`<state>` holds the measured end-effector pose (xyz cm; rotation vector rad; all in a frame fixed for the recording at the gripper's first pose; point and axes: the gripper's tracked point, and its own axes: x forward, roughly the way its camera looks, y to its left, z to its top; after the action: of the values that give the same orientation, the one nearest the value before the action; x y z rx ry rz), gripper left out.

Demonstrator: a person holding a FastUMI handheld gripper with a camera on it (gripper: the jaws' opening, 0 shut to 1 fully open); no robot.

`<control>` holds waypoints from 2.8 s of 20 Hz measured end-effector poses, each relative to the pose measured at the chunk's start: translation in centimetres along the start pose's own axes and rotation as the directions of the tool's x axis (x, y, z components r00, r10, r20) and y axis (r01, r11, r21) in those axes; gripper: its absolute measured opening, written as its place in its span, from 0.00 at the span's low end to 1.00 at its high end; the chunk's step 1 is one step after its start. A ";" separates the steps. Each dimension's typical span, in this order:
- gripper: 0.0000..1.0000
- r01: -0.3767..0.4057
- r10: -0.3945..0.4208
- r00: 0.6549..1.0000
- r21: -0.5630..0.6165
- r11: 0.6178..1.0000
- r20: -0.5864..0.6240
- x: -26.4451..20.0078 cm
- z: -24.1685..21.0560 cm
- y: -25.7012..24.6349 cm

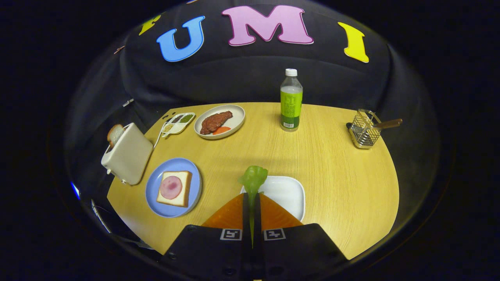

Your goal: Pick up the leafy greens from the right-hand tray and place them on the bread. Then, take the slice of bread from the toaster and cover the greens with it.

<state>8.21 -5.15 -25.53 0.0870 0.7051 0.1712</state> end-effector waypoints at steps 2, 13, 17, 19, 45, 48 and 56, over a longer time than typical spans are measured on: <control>0.05 -0.022 0.023 1.000 -0.022 1.000 0.010 -0.4 1.2 1.8; 0.05 -0.163 0.162 0.987 -0.080 0.983 -0.019 3.5 2.2 14.5; 0.06 -0.152 0.146 0.988 -0.129 0.980 -0.056 5.7 1.0 16.6; 0.06 -0.131 0.122 0.990 -0.145 0.981 -0.069 6.5 0.6 17.1; 1.00 -0.140 0.140 0.990 -0.166 0.976 -0.013 7.2 3.5 24.1; 1.00 -0.187 0.192 0.981 -0.131 0.973 0.029 5.9 6.6 26.7; 0.99 -0.298 0.312 0.948 -0.159 0.941 0.065 5.3 12.7 36.6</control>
<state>15.79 31.48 -14.21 0.0618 0.5840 0.5141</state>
